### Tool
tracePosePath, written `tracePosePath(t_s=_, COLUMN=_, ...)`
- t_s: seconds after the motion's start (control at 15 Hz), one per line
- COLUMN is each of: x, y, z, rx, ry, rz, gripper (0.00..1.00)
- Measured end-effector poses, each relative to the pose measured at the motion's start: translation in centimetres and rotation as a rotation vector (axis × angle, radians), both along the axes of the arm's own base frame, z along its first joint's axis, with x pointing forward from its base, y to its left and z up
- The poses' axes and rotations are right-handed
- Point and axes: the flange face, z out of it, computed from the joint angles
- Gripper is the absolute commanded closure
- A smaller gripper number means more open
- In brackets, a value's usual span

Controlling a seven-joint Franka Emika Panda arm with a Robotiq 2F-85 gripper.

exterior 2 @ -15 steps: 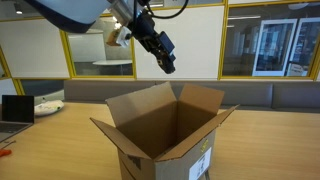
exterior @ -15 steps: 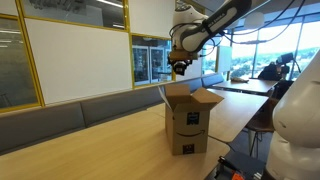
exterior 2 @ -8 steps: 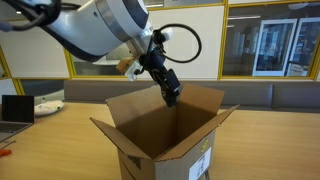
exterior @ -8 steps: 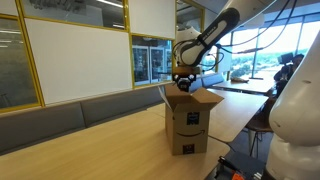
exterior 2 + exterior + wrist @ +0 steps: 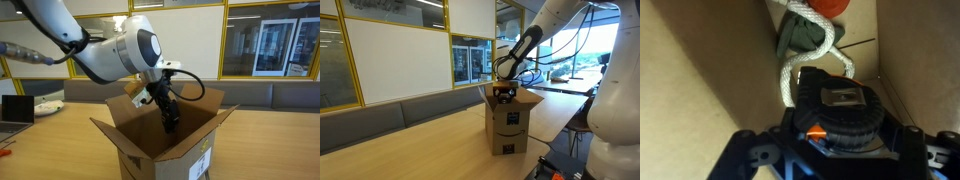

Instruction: Put the measuring tape, turnip plushie and the rope in the box respectively then move the box to the right, then put the black object in the box

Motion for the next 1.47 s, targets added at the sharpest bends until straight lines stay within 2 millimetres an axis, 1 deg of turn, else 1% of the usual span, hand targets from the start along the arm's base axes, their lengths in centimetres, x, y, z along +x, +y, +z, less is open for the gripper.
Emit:
tracePosePath(t_s=0.07, x=0.1, y=-0.1, z=-0.7, rx=0.011, ry=0.012, rz=-0.004, gripper=0.0)
tracePosePath(t_s=0.2, x=0.2, y=-0.2, z=-1.7, rx=0.026, ry=0.028, rz=-0.011, gripper=0.0)
tracePosePath(t_s=0.33, x=0.3, y=-0.2, z=-2.0, rx=0.036, ry=0.034, rz=-0.012, gripper=0.0)
tracePosePath(t_s=0.53, x=0.4, y=-0.3, z=-1.7, rx=0.038, ry=0.03, rz=-0.005, gripper=0.0)
tracePosePath(t_s=0.73, x=0.5, y=-0.2, z=-0.3, rx=0.031, ry=0.017, rz=0.004, gripper=0.0)
tracePosePath(t_s=0.87, x=0.3, y=0.4, z=1.8, rx=0.022, ry=0.008, rz=0.02, gripper=0.0)
tracePosePath(t_s=0.93, x=0.0, y=0.9, z=3.4, rx=0.015, ry=0.004, rz=0.034, gripper=0.0)
tracePosePath(t_s=1.07, x=-0.9, y=2.4, z=7.4, rx=-0.004, ry=-0.013, rz=0.067, gripper=0.0)
tracePosePath(t_s=1.27, x=-3.3, y=5.1, z=13.8, rx=-0.042, ry=-0.049, rz=0.12, gripper=0.0)
tracePosePath(t_s=1.47, x=-6.8, y=7.8, z=19.5, rx=-0.081, ry=-0.063, rz=0.173, gripper=0.0)
